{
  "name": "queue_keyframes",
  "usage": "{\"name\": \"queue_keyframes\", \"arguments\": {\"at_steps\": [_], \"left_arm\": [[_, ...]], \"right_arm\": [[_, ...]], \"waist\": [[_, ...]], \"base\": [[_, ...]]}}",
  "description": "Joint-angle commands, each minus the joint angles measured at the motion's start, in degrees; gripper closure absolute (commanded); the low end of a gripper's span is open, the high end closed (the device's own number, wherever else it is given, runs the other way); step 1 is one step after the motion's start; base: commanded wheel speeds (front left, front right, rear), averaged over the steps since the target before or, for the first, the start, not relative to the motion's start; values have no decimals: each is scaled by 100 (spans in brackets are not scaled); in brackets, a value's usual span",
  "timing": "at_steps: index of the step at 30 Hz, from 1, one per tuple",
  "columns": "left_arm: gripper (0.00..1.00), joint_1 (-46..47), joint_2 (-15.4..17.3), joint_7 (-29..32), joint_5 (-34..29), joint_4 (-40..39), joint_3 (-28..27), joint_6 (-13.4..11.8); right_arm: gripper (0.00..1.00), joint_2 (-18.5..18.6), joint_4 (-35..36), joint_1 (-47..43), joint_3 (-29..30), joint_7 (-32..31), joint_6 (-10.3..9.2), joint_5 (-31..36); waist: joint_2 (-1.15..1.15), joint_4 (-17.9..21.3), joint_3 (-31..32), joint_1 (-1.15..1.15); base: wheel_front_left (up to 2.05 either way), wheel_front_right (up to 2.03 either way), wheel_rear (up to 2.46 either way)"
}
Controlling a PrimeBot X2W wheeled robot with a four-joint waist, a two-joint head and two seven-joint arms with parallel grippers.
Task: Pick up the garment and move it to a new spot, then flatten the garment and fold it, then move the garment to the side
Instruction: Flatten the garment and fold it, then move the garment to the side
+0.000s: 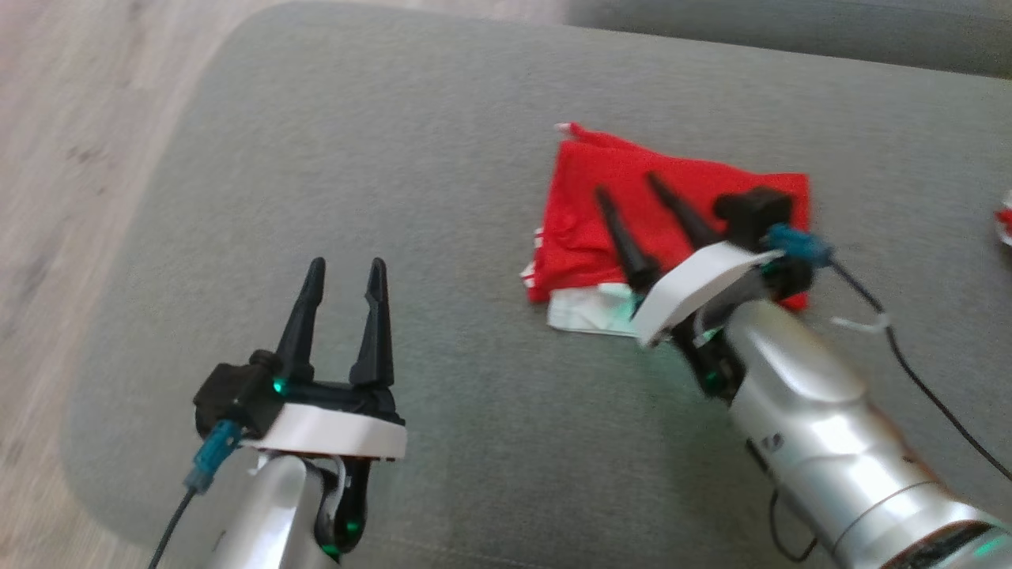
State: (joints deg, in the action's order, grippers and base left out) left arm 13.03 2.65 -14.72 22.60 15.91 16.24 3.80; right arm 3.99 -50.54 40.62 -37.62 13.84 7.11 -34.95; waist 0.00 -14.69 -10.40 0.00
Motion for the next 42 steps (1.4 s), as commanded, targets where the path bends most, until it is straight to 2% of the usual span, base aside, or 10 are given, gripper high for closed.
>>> {"name": "queue_keyframes", "arguments": {"at_steps": [1,6,7,11,16,22,27,33,37,42], "left_arm": [[0,204,23,-28,-74,-189,-283,3],[0,136,23,-28,-179,-228,-486,13],[0,136,23,-28,-179,-228,-486,13],[0,86,23,-28,-146,-286,-611,35],[0,-45,23,-28,-160,-265,-790,29],[0,-124,23,-28,-208,-212,-880,58],[0,-81,23,-28,-202,-189,-841,81],[0,64,23,-28,-221,-177,-698,108],[0,146,23,-28,-198,-150,-635,123],[0,215,23,-28,-115,-119,-473,117]], "right_arm": [[0,-111,120,227,291,103,37,156],[0,-111,792,-60,1729,113,37,1332],[0,-111,792,-60,1729,113,37,1332],[0,-111,1700,-806,2594,115,37,2237],[0,-111,2656,-1748,3087,115,37,2636],[0,-111,3295,-2645,3187,115,37,2699],[0,-112,3329,-2698,3233,105,37,2878],[0,-112,3161,-2260,3324,-148,37,3040],[0,-112,2685,-1793,3321,-522,37,2798],[0,-112,1660,-1203,3684,-948,37,2930]], "waist": [[0,272,123,0],[0,686,236,0],[0,686,236,0],[0,936,293,0],[0,1185,291,0],[0,1292,242,0],[0,1248,194,0],[0,1036,-20,0],[0,823,-196,0],[0,509,-340,0]], "base": [[0,0,0],[0,0,0],[0,0,0],[0,0,0],[0,0,0],[0,0,0],[0,0,0],[0,0,0],[0,0,0],[0,0,0]]}}
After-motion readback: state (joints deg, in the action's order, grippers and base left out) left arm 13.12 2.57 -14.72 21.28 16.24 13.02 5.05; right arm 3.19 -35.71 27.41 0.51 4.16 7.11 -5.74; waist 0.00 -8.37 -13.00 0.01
